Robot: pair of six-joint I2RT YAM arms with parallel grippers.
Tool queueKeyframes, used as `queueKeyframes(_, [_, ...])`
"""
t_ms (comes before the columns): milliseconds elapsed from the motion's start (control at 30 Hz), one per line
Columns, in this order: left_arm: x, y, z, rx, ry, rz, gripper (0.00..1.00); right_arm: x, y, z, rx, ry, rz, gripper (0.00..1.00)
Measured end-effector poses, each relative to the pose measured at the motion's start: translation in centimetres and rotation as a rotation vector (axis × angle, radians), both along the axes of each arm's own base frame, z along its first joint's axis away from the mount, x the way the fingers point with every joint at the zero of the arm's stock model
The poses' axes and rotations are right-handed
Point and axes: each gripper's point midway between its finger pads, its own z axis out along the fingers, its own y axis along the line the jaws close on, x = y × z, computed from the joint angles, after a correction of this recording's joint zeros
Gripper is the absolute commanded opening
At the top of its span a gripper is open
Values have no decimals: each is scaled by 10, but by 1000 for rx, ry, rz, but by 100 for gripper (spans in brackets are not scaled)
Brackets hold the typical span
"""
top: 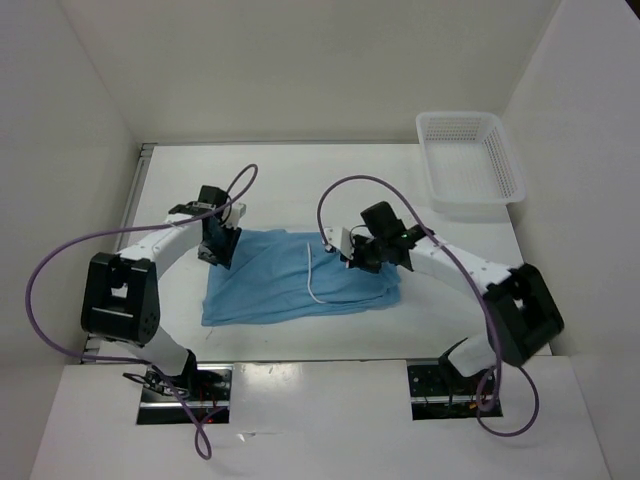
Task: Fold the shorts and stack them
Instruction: Fold the shorts
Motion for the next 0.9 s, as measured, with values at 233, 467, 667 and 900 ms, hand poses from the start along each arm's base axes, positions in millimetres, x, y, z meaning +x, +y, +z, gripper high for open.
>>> queueKeyframes(233, [11, -7, -26, 44, 20, -28, 46, -13, -9, -68, -105, 226, -82, 1])
queueKeyframes(467, [34, -8, -45, 69, 89, -25, 46, 12, -14, -92, -169, 263, -206, 2])
queueKeyframes(667, [69, -6, -45, 54, 86, 1, 46, 100, -4, -90, -135, 200, -384, 0])
queueKeyframes(900, [175, 4, -36, 42, -87, 61, 46, 220, 15, -80, -61, 58, -579, 0])
